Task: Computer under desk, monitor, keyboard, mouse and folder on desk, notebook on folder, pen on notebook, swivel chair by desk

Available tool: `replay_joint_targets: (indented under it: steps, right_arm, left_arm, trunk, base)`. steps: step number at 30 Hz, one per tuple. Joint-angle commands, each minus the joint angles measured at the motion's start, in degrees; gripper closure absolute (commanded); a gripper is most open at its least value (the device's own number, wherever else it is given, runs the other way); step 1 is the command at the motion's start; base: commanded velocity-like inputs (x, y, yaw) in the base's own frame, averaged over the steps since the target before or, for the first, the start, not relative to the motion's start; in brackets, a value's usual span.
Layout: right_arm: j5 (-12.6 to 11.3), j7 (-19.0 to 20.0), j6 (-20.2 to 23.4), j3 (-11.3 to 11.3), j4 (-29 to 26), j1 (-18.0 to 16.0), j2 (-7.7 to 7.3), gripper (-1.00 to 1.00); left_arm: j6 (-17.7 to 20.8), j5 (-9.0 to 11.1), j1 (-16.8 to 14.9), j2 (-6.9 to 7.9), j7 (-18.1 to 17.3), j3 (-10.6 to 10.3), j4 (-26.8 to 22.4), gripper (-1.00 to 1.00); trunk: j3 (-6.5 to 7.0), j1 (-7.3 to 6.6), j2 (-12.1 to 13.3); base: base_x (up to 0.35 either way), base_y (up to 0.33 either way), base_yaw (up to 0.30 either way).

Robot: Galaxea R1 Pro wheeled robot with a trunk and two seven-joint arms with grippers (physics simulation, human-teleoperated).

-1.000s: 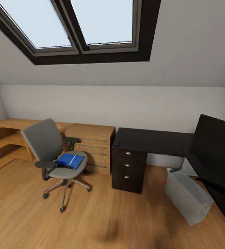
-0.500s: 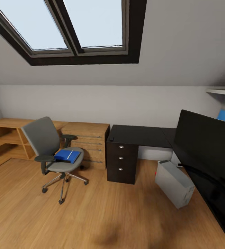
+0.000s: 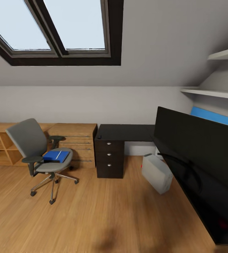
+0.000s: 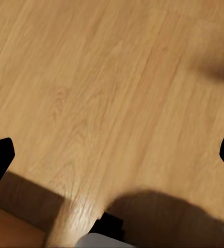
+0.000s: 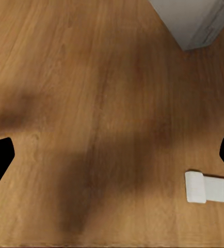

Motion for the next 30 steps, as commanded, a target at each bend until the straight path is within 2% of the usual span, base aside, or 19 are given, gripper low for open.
replay_joint_targets:
  steps: [1,12,24,30]
  right_arm:
    - [-0.4,-0.19,-0.12,0.51,0.06,-0.05,0.06,-1.0]
    - [-0.4,-0.19,-0.12,0.53,0.14,-0.05,0.12,-1.0]
    - [-0.4,-0.19,-0.12,0.46,0.14,-0.05,0.04,-1.0]
    - [-0.4,-0.19,-0.12,0.45,0.14,-0.05,0.03,-1.0]
  left_arm:
    - [-0.28,0.54,-0.04,0.03,0.31,-0.48,-0.01,-1.0]
    - [-0.35,0.54,-0.04,0.03,0.31,-0.42,-0.01,-1.0]
    - [-0.39,0.54,-0.04,0.03,0.31,-0.49,-0.02,-1.0]
    - [-0.39,0.52,-0.04,0.03,0.31,-0.5,-0.03,-1.0]
  trunk:
    - [-0.12,-0.04,-0.04]
    - [-0.89,-0.04,-0.04]
    - [-1.18,-0.04,-0.04]
    - [-1.19,-0.04,-0.04]
  base:
    - [-0.337,-0.076,-0.204]
    - [-0.325,-0.162,-0.166]
    - [-0.229,-0.272,-0.051]
    - [-0.169,-0.306,-0.199]
